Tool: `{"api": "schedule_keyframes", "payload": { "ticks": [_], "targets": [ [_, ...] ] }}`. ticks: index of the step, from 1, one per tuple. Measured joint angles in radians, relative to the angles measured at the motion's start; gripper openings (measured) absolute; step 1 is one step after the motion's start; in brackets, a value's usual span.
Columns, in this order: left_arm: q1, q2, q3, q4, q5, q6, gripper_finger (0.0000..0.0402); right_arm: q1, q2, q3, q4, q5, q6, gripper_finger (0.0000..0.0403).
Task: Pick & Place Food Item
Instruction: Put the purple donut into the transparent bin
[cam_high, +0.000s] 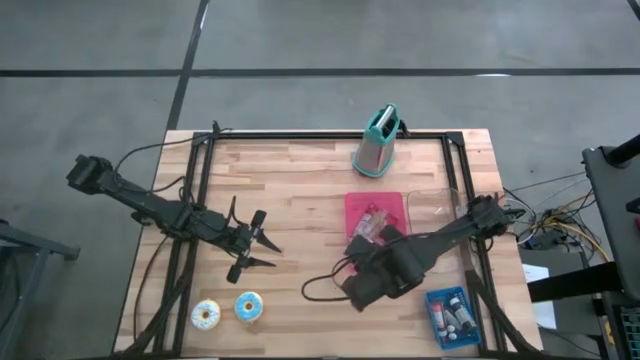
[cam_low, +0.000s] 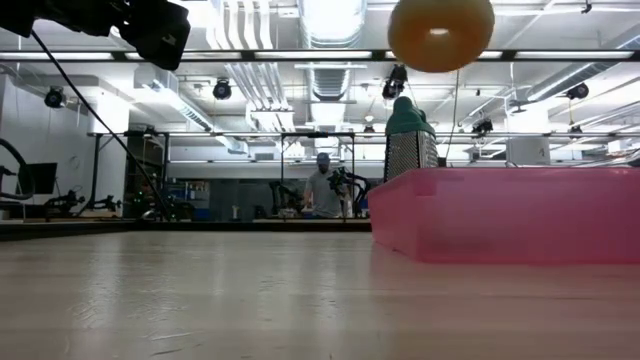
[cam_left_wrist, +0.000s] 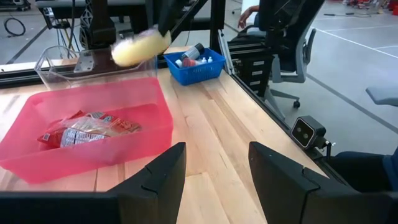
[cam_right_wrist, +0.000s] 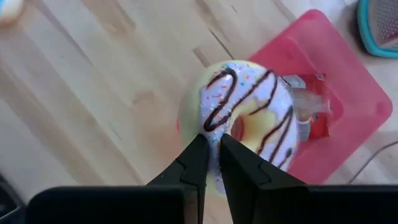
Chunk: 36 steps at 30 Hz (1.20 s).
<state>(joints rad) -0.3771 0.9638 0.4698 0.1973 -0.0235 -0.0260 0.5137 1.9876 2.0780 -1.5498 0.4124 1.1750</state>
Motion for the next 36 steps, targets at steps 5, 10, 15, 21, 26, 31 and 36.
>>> {"api": "schedule_keyframes", "payload": {
  "ticks": [5, 10, 15, 21, 26, 31, 36],
  "targets": [
    [0.000, 0.000, 0.000, -0.003, 0.000, 0.000, 0.0181, 0.006, -0.077, -0.053, -0.024, -0.001, 0.105, 0.0036],
    [0.000, 0.002, 0.000, -0.015, 0.000, 0.000, 0.0181, 0.006, -0.184, -0.179, -0.019, 0.006, 0.176, 0.0036],
    [0.000, 0.002, 0.000, -0.016, 0.000, 0.000, 0.0181, 0.006, -0.307, -0.355, -0.022, 0.007, 0.312, 0.0036],
    [0.000, 0.002, 0.000, -0.018, 0.000, 0.000, 0.0181, 0.006, -0.448, -0.579, -0.023, 0.002, 0.497, 0.0036],
    [0.000, 0.002, 0.000, -0.018, 0.000, 0.000, 0.0181, 0.006, -0.517, -0.728, -0.021, -0.010, 0.696, 0.0036],
    [0.000, 0.002, 0.000, -0.018, 0.000, 0.000, 0.0181, 0.006, -0.554, -0.837, -0.017, -0.101, 0.749, 0.0036],
    [0.000, 0.002, 0.000, -0.018, 0.000, 0.000, 0.0181, 0.007, -0.559, -0.938, 0.034, -0.156, 0.813, 0.0036]
  ]
}}
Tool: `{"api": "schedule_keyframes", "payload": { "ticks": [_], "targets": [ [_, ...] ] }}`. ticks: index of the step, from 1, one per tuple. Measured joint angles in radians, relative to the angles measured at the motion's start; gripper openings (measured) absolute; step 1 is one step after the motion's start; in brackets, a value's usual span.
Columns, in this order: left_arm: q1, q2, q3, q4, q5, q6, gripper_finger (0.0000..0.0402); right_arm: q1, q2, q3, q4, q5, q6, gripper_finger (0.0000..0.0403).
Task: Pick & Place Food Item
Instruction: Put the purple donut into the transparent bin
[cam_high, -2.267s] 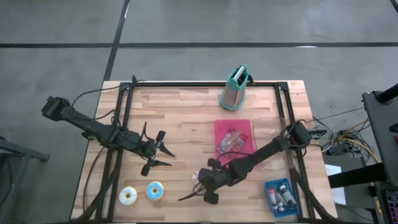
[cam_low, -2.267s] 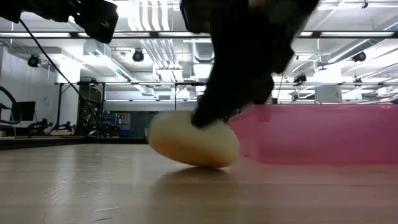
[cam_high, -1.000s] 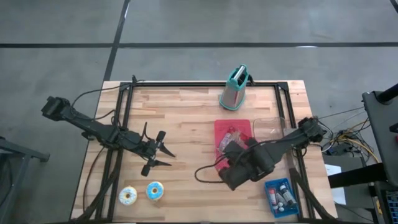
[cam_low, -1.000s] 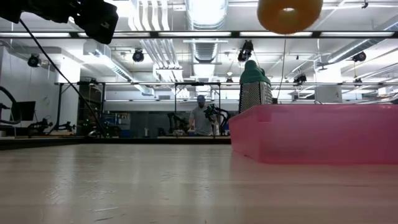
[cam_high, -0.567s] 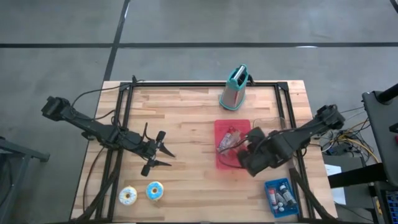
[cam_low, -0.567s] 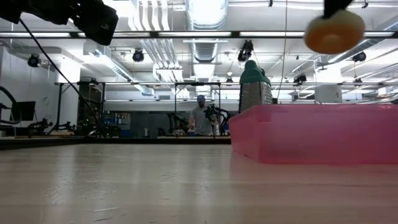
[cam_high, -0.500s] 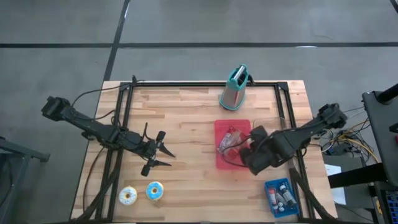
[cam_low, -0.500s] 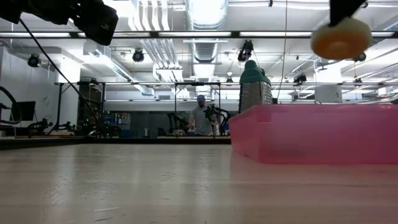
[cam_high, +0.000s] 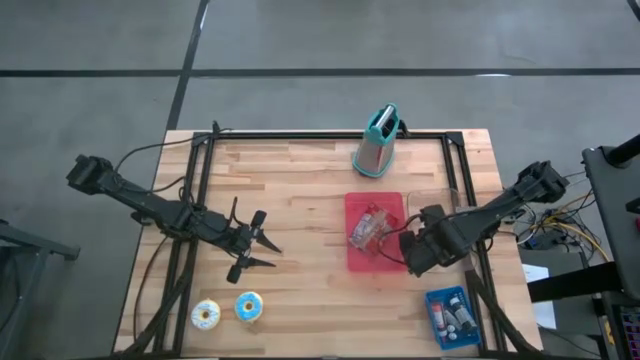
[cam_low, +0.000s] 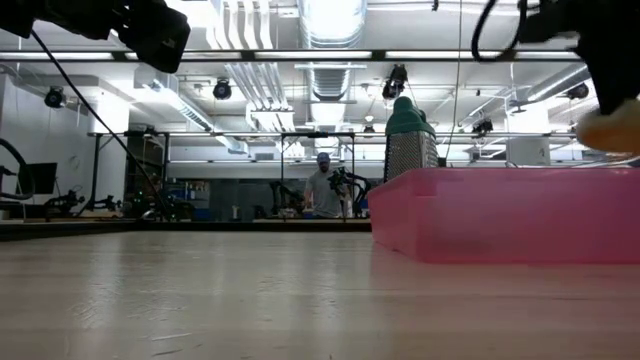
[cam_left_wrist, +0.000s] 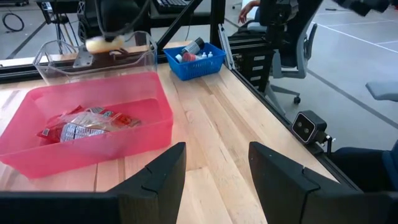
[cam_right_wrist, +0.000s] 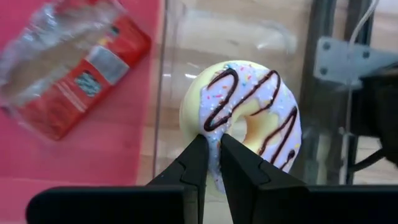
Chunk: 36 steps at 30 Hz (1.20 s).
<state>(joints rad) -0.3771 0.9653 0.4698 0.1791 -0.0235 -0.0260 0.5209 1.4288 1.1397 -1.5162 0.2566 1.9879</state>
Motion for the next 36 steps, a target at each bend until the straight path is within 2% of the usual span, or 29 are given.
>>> {"api": "schedule_keyframes", "payload": {
  "ticks": [12, 18, 25, 36],
  "targets": [
    [0.000, 0.000, 0.000, 0.000, 0.000, 0.000, 0.0181, 0.000, -0.002, -0.231, 0.256, -0.053, -0.009, 0.0036],
    [0.000, 0.000, 0.000, 0.000, 0.000, 0.000, 0.0181, 0.000, -0.003, -0.283, 0.299, -0.138, -0.005, 0.0036],
    [0.000, 0.000, 0.000, 0.000, 0.000, 0.000, 0.0181, 0.000, -0.003, -0.332, 0.423, -0.138, -0.039, 0.0036],
    [0.000, 0.000, 0.000, 0.000, 0.000, 0.000, 0.0181, 0.000, -0.003, -0.338, 0.424, -0.134, -0.032, 0.0040]
  ]
}}
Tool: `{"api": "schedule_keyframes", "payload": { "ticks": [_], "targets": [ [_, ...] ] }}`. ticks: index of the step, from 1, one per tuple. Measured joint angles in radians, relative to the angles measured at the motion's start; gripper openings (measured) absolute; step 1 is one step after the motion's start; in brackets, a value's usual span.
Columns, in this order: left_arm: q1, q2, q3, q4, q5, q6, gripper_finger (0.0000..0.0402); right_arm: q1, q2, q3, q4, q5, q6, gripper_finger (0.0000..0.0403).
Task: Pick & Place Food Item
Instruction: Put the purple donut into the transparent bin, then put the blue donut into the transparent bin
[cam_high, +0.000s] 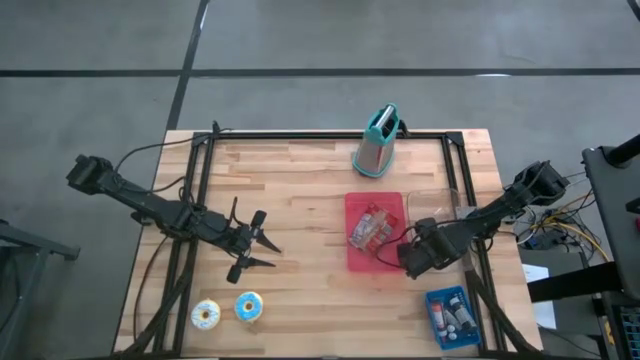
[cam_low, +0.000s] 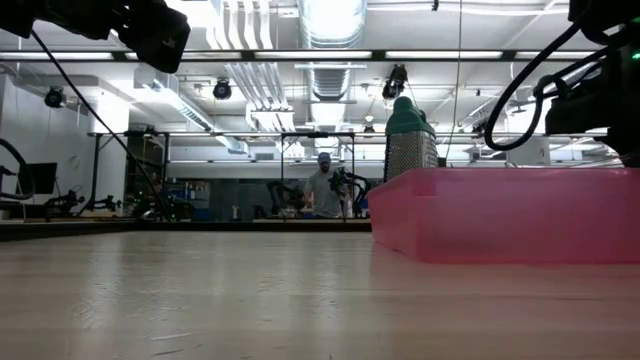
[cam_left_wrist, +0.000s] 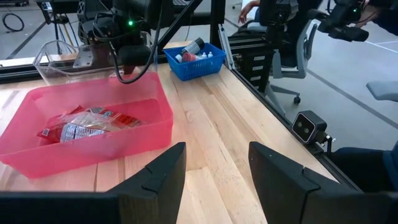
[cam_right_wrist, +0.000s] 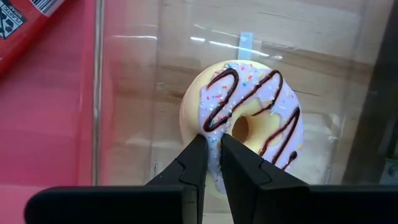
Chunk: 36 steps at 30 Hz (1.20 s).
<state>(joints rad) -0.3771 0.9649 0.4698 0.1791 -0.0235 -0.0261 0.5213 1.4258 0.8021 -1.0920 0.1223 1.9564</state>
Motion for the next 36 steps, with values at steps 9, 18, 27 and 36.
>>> {"api": "schedule_keyframes", "payload": {
  "ticks": [9, 18, 27, 36],
  "targets": [
    [0.000, 0.000, 0.000, 0.000, 0.000, 0.000, 0.0181, 0.000, 0.000, 0.000, -0.002, 0.008, 0.000, 0.0099],
    [0.000, 0.000, 0.000, 0.000, 0.000, 0.000, 0.0181, 0.000, 0.000, 0.000, -0.002, 0.007, -0.005, 0.0148],
    [0.000, 0.000, 0.000, 0.000, 0.000, 0.000, 0.0181, 0.000, -0.015, 0.042, -0.053, -0.001, -0.026, 0.0137],
    [0.000, 0.000, 0.000, 0.000, 0.000, 0.000, 0.0181, 0.000, -0.086, 0.129, -0.108, -0.002, -0.027, 0.0112]
  ]
}}
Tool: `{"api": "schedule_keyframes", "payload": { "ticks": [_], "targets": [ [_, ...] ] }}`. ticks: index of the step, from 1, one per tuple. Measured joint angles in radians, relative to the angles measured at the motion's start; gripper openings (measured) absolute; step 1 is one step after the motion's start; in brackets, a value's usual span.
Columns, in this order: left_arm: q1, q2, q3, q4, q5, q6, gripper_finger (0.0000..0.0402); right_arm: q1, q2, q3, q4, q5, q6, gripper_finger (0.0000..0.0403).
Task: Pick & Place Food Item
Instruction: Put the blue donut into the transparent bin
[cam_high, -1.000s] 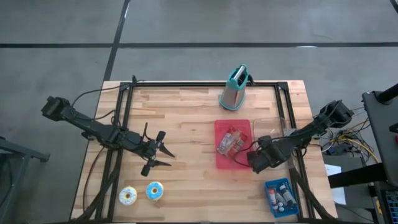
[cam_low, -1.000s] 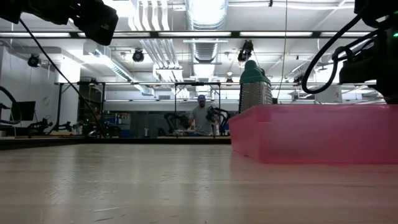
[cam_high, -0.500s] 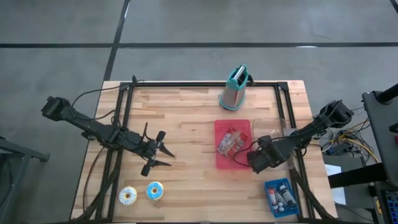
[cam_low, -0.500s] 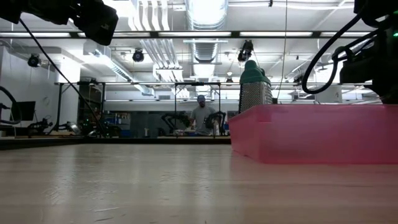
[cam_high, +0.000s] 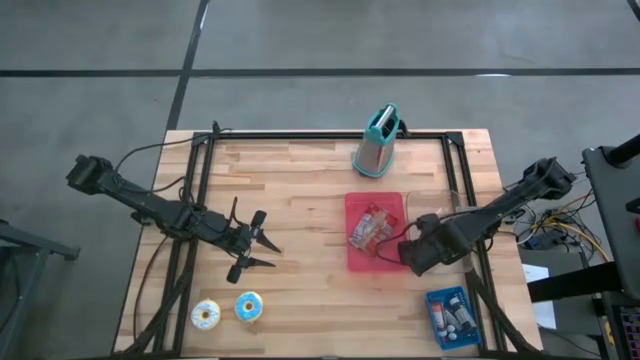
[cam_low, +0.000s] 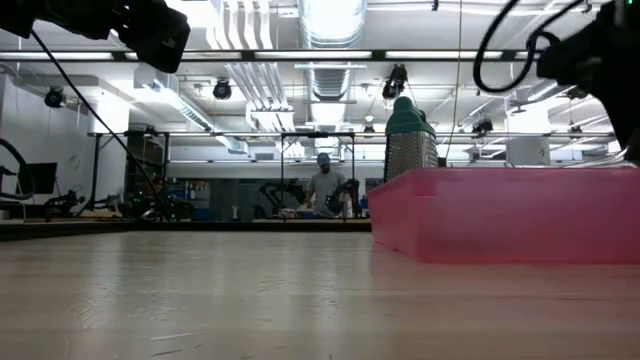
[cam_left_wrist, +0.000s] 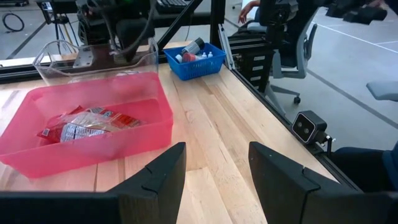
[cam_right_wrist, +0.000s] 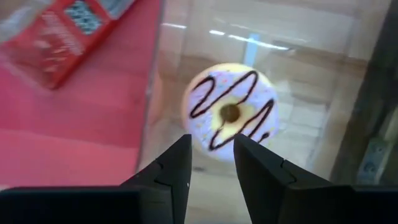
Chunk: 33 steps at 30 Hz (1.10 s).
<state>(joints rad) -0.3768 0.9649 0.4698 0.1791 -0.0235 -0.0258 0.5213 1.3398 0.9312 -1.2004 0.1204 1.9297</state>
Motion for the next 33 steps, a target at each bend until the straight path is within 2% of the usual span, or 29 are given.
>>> {"api": "schedule_keyframes", "payload": {
  "ticks": [11, 14, 16, 19, 23, 29, 33],
  "targets": [
    [0.000, 0.000, 0.000, 0.000, 0.000, 0.000, 0.0181, 0.000, -0.057, 0.117, 0.027, 0.025, -0.015, 0.0102],
    [0.000, 0.000, 0.000, 0.000, 0.000, 0.000, 0.0181, 0.000, -0.057, 0.167, 0.059, 0.084, -0.112, 0.0103],
    [0.000, 0.000, 0.000, 0.000, 0.000, 0.000, 0.0181, 0.000, -0.052, 0.201, 0.118, 0.167, -0.201, 0.0105],
    [0.000, 0.000, 0.000, 0.000, 0.000, 0.000, 0.0181, 0.000, -0.038, 0.236, 0.234, 0.344, -0.393, 0.0110],
    [0.000, 0.000, 0.000, 0.000, 0.000, 0.000, 0.0181, 0.000, -0.002, 0.258, 0.456, 0.527, -0.766, 0.0116],
    [0.000, 0.000, 0.000, 0.000, 0.000, 0.000, 0.0181, 0.001, 0.072, 0.275, 0.817, 0.534, -1.452, 0.0124],
    [0.000, 0.000, 0.000, 0.000, 0.000, 0.000, 0.0181, 0.005, 0.131, 0.275, 0.999, 0.532, -1.744, 0.0124]
  ]
}}
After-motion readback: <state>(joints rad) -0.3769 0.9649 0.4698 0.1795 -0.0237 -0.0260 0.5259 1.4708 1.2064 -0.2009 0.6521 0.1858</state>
